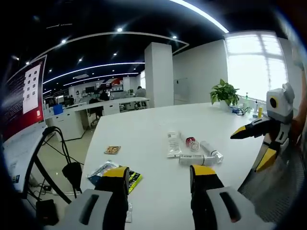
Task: Arrange the skincare products in the storage area until every visible bottle or jar stands upright without overlapping.
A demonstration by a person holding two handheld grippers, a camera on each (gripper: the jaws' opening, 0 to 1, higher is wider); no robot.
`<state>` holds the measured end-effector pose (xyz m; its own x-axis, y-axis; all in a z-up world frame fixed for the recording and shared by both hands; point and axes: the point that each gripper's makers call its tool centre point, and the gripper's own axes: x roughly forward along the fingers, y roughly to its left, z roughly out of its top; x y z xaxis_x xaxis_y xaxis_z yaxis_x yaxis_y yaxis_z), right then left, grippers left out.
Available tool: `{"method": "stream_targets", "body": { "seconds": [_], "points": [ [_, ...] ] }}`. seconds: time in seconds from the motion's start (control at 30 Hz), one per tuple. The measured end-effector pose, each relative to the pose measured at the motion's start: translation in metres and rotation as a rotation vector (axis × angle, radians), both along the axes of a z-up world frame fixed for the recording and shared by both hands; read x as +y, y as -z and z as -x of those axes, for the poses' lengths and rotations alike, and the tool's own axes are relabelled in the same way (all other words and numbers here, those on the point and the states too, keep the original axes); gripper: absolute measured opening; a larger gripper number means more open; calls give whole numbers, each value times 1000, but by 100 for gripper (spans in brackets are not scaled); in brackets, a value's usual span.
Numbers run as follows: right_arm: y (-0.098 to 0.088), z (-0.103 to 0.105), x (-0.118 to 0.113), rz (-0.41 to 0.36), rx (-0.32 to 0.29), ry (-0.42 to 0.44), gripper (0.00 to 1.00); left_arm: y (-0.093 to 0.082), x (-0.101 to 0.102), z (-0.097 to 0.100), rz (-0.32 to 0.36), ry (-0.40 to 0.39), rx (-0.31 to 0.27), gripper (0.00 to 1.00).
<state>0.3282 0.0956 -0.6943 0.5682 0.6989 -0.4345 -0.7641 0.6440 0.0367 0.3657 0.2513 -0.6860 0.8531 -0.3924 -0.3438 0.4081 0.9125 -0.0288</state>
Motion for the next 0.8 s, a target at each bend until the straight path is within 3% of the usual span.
{"method": "stream_targets", "body": {
  "seconds": [0.47, 0.8],
  "points": [
    [3, 3, 5, 18, -8, -22, 77, 0, 1, 1, -3, 3, -4, 49],
    [2, -3, 0, 15, -21, 14, 77, 9, -1, 2, 5, 10, 39, 49]
  ]
}}
